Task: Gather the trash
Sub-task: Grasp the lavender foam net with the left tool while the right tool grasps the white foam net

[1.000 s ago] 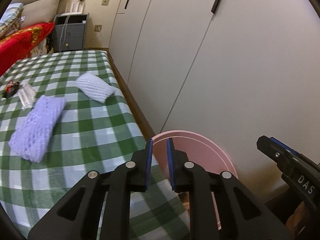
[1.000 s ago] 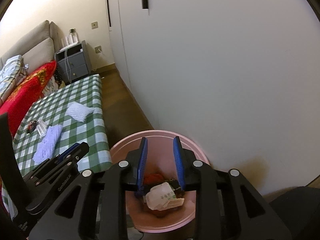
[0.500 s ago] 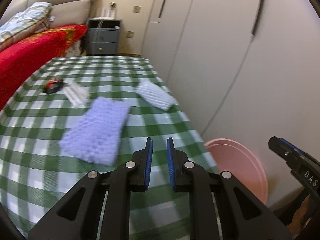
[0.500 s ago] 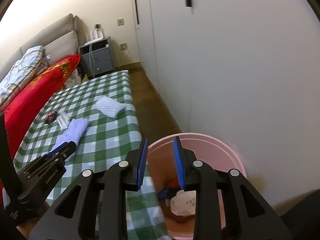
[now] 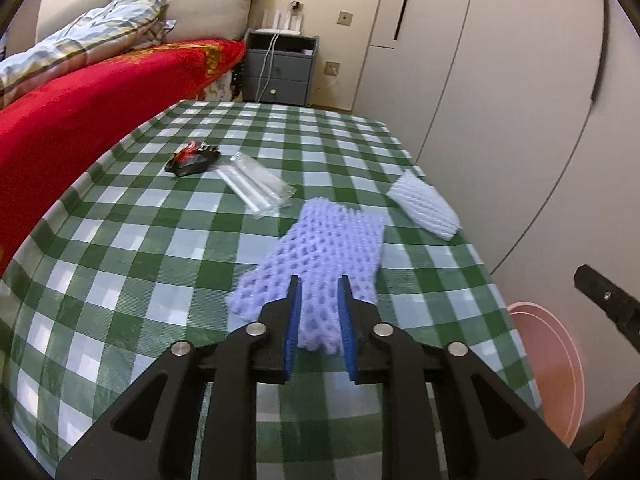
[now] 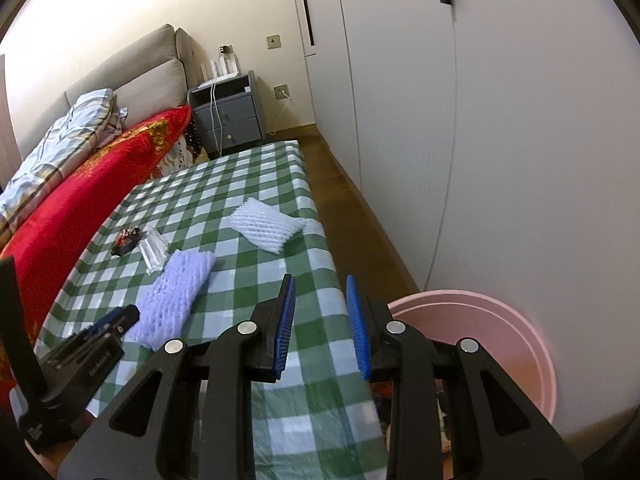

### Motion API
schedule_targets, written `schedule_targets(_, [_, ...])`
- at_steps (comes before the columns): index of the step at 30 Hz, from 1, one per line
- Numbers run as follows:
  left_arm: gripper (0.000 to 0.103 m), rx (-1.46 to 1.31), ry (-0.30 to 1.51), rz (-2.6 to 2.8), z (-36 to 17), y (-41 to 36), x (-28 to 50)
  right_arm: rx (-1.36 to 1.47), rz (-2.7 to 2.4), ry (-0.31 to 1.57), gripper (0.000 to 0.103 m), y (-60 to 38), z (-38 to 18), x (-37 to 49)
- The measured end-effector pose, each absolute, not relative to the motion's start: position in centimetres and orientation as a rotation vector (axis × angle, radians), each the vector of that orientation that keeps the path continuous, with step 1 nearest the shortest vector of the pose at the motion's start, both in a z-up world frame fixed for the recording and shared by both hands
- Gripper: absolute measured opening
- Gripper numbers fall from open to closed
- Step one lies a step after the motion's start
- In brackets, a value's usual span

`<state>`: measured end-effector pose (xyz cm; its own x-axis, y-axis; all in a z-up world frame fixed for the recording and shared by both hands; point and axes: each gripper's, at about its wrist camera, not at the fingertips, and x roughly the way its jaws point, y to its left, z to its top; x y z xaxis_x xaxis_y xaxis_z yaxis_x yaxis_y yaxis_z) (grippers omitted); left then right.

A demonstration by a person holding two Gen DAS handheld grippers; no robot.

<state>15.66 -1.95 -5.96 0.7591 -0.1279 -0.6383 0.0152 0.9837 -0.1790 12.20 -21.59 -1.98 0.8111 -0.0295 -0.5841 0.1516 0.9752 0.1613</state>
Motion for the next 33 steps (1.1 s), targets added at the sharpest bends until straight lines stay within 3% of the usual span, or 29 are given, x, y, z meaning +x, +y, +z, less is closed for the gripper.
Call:
schedule_targets(4, [0.025,-0.165,0.729,-0.075,-6.6,-1.8,16.3,0.217,-0.070,0.618,0.027,-21.1,-2.1,13.6])
schedule_targets(6, [0.035,-0.157,0.736,-0.076,-6.7,-2.0,16.5,0.227,-0.045,0.627,0.027,-20.8,-2.2,14.5])
schedule_targets(9, [0.041,-0.154,0.751,-0.080,-7.0,-2.2,16.9,0.227,-0.008,0.647,0.027,-20.2,-2.4,15.8])
schedule_targets(14, [0.043,-0.179,0.790,-0.082,-7.4,-1.9,17.7,0.240,0.011,0.682,0.028,-20.1,-3.1,18.5])
schedule_targets(16, [0.043,-0.187,0.810,-0.083,-7.7,-1.8,18.0,0.256,0.014,0.696,0.035,-20.2,-3.5,19.6])
schedule_targets(22, [0.043,-0.141,0.837,-0.063,-7.9,-2.4,18.4,0.290,0.037,0.723,0.037,-20.2,-4.6,22.9])
schedule_targets(27, [0.022,-0.120,0.840,-0.018,-7.9,-2.1,18.4,0.313,0.044,0.765,0.043,-20.1,-6.1,25.5])
schedule_targets(33, [0.017,-0.153,0.832,-0.018,-7.8,-1.6,18.4,0.319,0.042,0.810,0.044,-19.7,-7.6,27.2])
